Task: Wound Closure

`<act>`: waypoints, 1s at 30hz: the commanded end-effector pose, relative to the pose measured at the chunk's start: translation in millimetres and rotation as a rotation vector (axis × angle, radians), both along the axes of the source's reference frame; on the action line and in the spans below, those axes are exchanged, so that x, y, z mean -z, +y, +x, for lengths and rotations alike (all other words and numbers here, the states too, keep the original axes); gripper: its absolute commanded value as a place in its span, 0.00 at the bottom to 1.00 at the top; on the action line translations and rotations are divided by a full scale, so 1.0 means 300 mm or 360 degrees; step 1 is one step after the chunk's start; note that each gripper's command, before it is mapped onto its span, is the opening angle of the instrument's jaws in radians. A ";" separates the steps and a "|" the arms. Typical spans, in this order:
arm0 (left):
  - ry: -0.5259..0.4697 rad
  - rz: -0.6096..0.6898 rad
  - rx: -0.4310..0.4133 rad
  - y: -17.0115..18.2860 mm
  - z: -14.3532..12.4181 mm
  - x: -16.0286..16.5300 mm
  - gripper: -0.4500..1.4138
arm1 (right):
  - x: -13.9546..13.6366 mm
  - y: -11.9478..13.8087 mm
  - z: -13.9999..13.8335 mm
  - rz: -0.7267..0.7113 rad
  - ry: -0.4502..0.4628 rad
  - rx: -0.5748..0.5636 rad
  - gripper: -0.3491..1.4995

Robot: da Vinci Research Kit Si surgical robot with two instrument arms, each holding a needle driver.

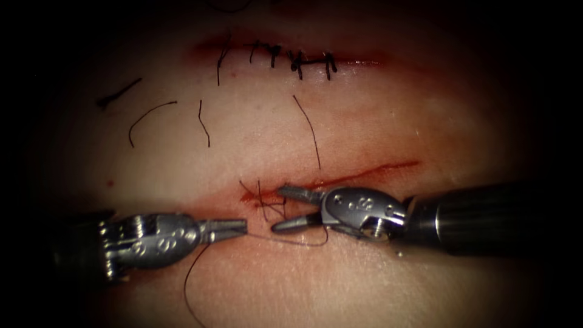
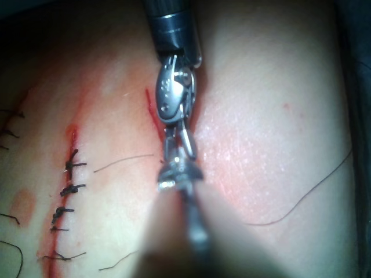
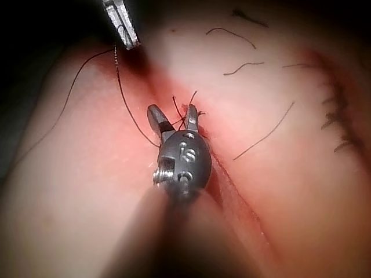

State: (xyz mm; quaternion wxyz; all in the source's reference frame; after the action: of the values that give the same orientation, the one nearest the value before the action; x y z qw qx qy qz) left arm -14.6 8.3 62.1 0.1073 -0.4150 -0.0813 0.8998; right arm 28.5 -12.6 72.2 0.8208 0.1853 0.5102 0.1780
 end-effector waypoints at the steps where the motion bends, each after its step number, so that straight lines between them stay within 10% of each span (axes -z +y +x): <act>1: -0.0003 0.0003 0.0007 0.001 -0.0021 -0.002 0.00 | -0.0014 -0.0014 0.0005 -0.0004 -0.0002 0.0010 0.23; 5: -0.0040 0.0026 0.0021 0.006 -0.0046 -0.003 0.00 | -0.0013 -0.0023 0.0002 -0.0022 -0.0021 0.0057 0.00; 20: -0.0034 0.0005 0.0076 0.025 -0.0184 -0.029 0.00 | 0.0051 -0.0075 -0.0021 -0.0051 0.0212 0.0148 0.00; 30: 0.0015 0.0016 0.0063 0.015 -0.0243 -0.056 0.00 | 0.0085 -0.0070 -0.0022 -0.0104 0.0437 -0.0046 0.00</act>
State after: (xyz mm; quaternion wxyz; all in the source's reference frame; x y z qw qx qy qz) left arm -21.4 12.7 78.8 0.1274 -0.4104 -0.0768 0.8997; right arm 27.3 -14.0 69.1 0.7441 0.1705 0.6288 0.1478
